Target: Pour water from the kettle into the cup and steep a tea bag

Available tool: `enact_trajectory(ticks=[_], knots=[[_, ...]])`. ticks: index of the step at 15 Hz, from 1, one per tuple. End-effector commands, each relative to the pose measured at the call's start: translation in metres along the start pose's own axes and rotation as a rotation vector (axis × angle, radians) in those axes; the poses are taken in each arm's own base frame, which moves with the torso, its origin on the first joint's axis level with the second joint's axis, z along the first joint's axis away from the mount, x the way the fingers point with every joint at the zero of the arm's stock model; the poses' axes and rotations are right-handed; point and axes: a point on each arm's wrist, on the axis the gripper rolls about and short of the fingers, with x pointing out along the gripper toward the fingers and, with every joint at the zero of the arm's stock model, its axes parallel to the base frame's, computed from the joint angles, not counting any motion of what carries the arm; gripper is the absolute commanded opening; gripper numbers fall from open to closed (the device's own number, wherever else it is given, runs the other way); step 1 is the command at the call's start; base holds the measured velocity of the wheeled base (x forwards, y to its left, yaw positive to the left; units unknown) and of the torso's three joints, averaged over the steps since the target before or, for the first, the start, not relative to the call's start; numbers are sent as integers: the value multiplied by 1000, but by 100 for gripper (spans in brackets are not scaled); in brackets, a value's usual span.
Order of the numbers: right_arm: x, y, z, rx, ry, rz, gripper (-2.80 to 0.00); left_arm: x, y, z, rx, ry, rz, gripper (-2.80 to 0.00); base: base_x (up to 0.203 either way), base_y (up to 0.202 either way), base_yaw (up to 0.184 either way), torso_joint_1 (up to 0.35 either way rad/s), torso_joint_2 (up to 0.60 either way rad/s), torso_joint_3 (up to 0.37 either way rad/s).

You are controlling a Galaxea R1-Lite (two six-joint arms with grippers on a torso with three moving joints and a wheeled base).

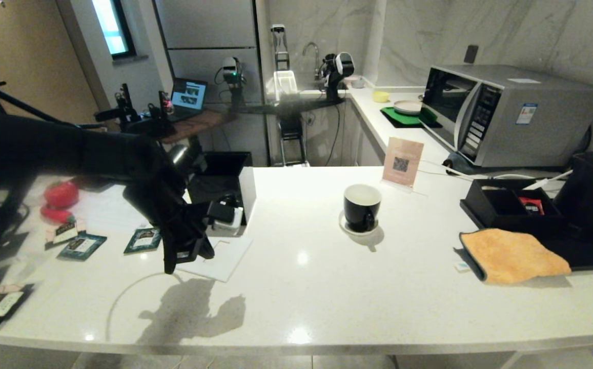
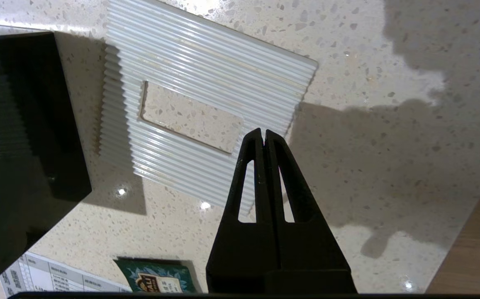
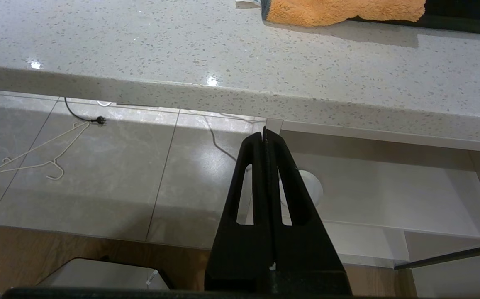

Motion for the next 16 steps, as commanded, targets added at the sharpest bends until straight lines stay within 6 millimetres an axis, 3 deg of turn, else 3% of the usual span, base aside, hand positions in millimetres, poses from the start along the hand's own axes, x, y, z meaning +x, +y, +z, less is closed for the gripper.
enact_trajectory(ticks=[1,7,16], knots=[[0,0,0,0,0,1,-280,-8,-6,0,7,-3,2,-280,0,0,0,0,0,0],[0,0,0,0,2,-1,-280,-23,-18,-1,-17,-12,14,-280,0,0,0,0,0,0],[0,0,0,-1,2,-1,-280,-66,-62,-4,-149,-75,47,-280,0,0,0,0,0,0]])
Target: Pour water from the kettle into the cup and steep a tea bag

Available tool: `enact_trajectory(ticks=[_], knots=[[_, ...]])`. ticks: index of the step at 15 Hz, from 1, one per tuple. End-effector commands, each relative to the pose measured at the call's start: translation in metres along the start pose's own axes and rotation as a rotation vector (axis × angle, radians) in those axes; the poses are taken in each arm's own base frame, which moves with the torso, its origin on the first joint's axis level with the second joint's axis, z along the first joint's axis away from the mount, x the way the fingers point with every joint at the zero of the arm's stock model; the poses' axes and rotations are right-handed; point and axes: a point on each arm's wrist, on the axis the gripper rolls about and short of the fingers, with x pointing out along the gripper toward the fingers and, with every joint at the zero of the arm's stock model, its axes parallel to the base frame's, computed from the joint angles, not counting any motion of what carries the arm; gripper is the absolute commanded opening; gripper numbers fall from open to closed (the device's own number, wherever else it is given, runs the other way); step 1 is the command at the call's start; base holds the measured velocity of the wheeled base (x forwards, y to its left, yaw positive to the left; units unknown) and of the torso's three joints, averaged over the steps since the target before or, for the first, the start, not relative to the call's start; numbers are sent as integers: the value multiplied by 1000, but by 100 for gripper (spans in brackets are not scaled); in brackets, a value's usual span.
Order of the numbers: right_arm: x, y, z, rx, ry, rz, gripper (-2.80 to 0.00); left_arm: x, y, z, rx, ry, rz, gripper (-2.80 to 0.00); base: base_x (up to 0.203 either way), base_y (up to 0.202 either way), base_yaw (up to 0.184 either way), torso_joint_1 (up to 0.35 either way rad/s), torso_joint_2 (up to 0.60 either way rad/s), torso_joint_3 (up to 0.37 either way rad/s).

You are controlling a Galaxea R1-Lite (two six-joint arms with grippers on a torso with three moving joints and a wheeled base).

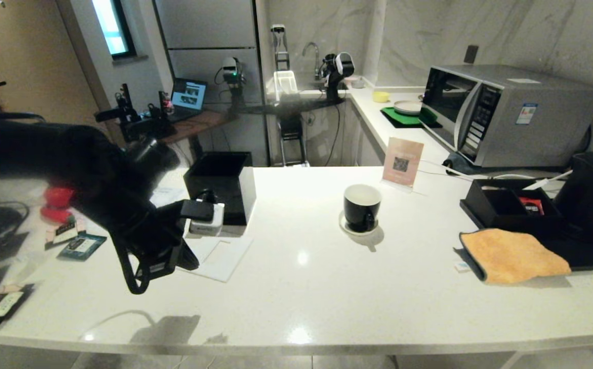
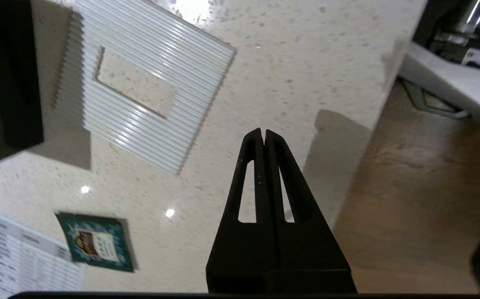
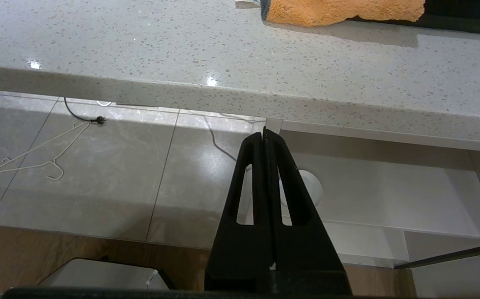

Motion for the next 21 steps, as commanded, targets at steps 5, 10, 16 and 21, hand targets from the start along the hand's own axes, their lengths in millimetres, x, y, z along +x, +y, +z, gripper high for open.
enact_trajectory(ticks=[5,10,16,21], knots=[[0,0,0,0,2,0,-280,-44,-42,-17,-113,-57,81,-280,0,0,0,0,0,0],[0,0,0,0,2,1,-280,-62,-73,-36,-257,-128,224,-280,0,0,0,0,0,0],[0,0,0,-2,2,0,-280,-70,-125,-63,-513,-248,371,-280,0,0,0,0,0,0],[0,0,0,-1,2,1,-280,-64,-195,-82,-744,-381,522,-280,0,0,0,0,0,0]])
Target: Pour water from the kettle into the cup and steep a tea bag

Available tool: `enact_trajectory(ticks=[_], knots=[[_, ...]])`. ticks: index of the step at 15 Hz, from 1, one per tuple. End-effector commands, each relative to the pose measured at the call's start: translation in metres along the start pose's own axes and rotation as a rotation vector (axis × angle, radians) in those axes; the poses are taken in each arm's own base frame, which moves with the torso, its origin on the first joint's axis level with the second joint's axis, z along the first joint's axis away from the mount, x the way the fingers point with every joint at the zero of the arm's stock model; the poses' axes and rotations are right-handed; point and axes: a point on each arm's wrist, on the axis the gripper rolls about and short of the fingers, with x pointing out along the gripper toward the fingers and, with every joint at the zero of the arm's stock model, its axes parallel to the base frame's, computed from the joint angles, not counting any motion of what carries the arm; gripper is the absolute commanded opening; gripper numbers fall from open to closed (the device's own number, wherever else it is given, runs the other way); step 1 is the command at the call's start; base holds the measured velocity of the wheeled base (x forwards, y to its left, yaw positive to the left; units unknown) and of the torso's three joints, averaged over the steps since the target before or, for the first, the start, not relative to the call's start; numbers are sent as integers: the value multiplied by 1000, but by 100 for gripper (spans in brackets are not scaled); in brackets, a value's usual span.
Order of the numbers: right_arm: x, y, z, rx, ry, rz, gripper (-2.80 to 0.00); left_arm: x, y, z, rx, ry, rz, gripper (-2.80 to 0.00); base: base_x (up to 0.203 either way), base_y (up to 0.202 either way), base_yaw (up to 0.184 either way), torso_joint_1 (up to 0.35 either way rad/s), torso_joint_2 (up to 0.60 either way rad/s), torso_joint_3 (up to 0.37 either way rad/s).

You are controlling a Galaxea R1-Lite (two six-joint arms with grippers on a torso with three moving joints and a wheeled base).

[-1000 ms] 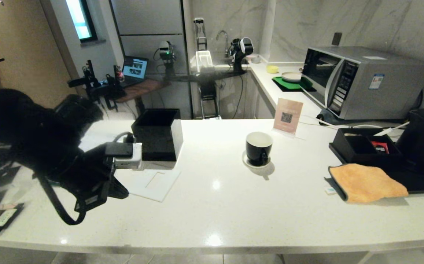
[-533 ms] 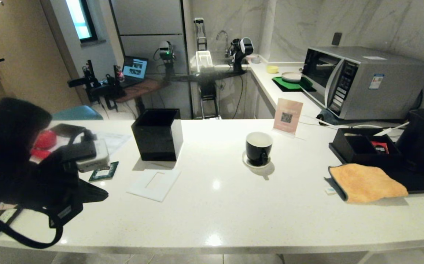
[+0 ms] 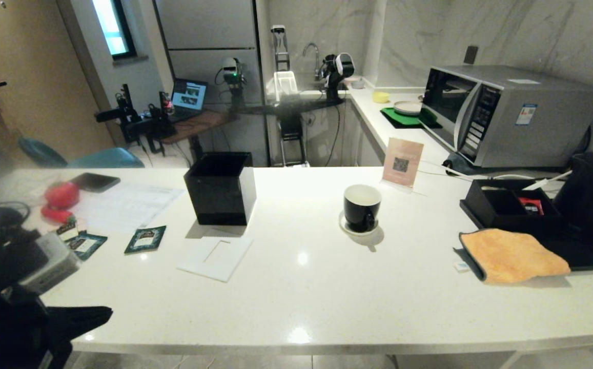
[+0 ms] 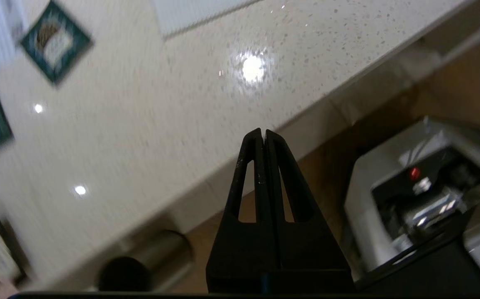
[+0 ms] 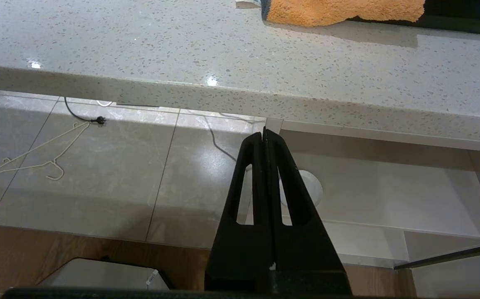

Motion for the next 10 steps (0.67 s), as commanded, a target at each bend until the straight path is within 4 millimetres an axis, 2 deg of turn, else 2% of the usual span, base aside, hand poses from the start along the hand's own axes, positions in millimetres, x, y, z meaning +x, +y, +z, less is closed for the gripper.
enact_trajectory(ticks=[1,5,10], knots=[[0,0,0,-1,2,-1,-280,-25,-22,-30,-81,-105,88,-280,0,0,0,0,0,0],[0,0,0,-2,1,5,-280,-39,-47,-75,-229,-203,212,-280,0,0,0,0,0,0],[0,0,0,-9,-1,25,-280,-35,-69,-121,-348,-303,326,-280,0,0,0,0,0,0]])
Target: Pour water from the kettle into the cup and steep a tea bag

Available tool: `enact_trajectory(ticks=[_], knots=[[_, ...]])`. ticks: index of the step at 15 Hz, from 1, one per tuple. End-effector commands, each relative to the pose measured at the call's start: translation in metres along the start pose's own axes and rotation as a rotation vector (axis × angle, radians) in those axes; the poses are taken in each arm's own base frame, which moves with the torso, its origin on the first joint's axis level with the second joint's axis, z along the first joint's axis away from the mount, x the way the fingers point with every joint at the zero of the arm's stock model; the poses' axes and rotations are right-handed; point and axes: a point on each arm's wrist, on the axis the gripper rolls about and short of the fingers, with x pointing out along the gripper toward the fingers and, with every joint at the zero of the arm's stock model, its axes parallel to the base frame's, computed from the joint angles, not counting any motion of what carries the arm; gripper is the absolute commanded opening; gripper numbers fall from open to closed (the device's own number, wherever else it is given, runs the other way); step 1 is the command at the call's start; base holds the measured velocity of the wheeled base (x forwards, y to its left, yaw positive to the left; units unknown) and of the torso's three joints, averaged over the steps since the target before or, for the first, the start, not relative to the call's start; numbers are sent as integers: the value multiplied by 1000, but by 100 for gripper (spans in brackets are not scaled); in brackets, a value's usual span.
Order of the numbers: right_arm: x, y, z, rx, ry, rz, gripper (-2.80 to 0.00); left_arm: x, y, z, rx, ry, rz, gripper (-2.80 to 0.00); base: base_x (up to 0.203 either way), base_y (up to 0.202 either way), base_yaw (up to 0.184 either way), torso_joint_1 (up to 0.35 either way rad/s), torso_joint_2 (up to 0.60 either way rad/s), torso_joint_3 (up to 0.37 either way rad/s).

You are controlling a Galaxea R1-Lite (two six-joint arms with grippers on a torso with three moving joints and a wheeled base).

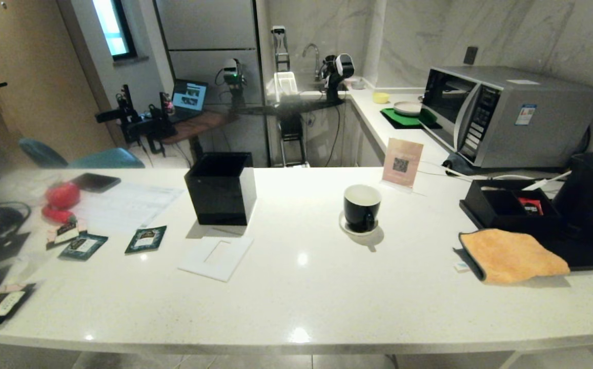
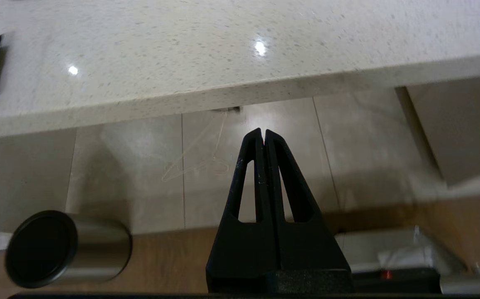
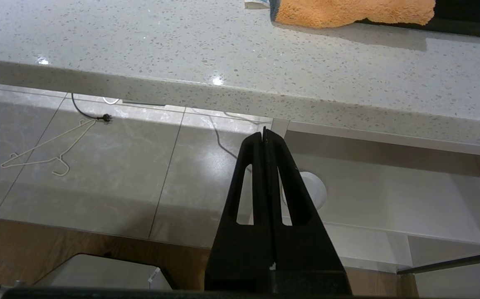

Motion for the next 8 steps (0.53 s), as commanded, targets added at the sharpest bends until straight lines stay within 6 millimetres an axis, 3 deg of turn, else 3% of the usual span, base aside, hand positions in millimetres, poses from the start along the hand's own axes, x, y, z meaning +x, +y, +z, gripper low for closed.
enact_trajectory(ticks=[1,8], knots=[[0,0,0,-1,0,2,-280,-9,-3,-18,-25,-121,39,-280,0,0,0,0,0,0],[0,0,0,0,0,2,-280,-21,-4,-40,-95,-394,83,-280,0,0,0,0,0,0]])
